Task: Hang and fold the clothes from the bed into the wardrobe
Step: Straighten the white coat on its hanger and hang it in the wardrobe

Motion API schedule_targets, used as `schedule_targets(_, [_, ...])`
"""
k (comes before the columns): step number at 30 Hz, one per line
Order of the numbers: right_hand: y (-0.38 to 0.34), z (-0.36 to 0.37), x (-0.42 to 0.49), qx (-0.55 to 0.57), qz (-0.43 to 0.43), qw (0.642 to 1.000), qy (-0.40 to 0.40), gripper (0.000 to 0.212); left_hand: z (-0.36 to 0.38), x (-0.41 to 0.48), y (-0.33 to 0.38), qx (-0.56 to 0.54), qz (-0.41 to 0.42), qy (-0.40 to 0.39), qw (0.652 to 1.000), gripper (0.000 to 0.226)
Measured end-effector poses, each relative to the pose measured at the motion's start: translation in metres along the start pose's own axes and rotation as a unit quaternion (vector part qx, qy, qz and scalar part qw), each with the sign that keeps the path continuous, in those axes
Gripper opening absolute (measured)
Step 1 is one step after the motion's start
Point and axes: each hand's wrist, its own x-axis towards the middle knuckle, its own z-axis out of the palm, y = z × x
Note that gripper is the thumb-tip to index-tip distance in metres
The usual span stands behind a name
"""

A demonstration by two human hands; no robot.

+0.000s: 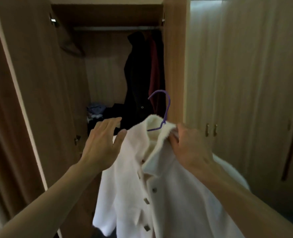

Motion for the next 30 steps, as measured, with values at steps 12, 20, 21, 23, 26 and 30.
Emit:
schedule_targets(12, [-0.037, 0.143, 0.131, -0.068, -0.043, 0.995, -0.056, 0.028, 0.037, 0.087, -0.160, 0.012, -0.036, 0.032, 0.999, 0.061])
schedule_targets(20, [-0.093, 0.226, 0.252, -0.085, -0.025, 0.994, -0.059, 0.024, 0.049, 0.192, -0.263, -0.011, -0.020, 0.052, 0.998, 0.058])
schedule_targets(21, [-0.097, 0.235, 0.267, -0.088, -0.021, 0.994, -0.058, 0.022, 0.050, 0.206, -0.270, -0.019, -0.021, 0.062, 0.998, 0.057])
schedule_targets(23, [-0.102, 0.252, 0.294, -0.089, -0.007, 0.994, -0.062, 0.021, 0.054, 0.231, -0.281, -0.028, -0.023, 0.072, 0.997, 0.050])
schedule_targets(26, [-0.106, 0.273, 0.333, -0.083, 0.014, 0.992, -0.094, 0.019, 0.062, 0.266, -0.298, -0.029, -0.016, 0.087, 0.996, 0.050])
schedule_targets(30, [-0.110, 0.295, 0.377, -0.102, -0.024, 0.983, -0.151, 0.021, 0.085, 0.307, -0.320, -0.037, -0.015, 0.101, 0.994, 0.050])
